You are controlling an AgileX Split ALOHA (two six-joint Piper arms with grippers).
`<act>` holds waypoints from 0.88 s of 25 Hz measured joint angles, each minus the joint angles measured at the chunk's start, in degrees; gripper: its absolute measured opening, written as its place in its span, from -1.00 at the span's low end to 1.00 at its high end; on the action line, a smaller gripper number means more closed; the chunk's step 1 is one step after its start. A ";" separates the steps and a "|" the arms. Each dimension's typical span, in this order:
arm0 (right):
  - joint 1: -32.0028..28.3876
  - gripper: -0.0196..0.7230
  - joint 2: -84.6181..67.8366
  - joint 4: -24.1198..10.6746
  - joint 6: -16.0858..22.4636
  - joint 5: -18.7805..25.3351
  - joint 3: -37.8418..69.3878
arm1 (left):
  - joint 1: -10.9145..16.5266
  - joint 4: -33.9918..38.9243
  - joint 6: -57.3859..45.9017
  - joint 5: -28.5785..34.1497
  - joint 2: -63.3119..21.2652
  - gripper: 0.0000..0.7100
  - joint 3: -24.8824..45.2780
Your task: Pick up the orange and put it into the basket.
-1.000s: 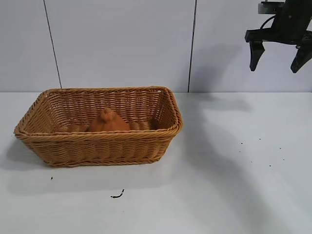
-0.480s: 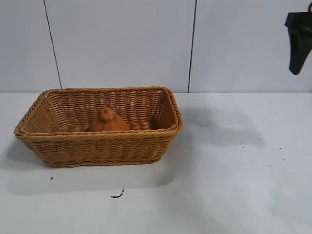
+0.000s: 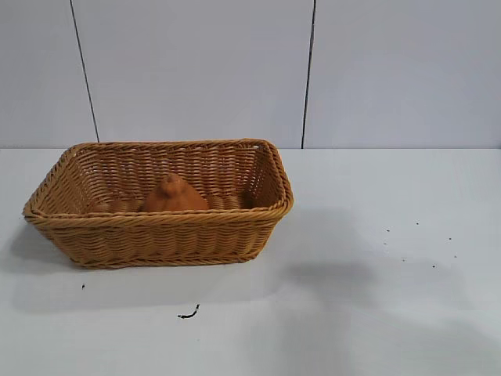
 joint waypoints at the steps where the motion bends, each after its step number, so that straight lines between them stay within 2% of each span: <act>1: 0.00 0.80 -3.86 0.34 -0.06 -0.04 1.48 | 0.00 0.00 0.00 0.00 0.00 0.88 0.00; 6: 0.00 0.80 -19.28 0.79 -0.25 -2.19 2.85 | 0.00 0.00 0.00 0.00 0.00 0.88 0.00; 11: 0.00 0.80 -27.60 0.73 -0.25 -4.28 4.08 | 0.00 0.00 0.00 0.00 0.00 0.88 0.00; 22: 2.36 0.80 -29.82 0.49 -0.25 -4.50 4.12 | 0.00 0.00 0.00 0.00 0.00 0.88 0.00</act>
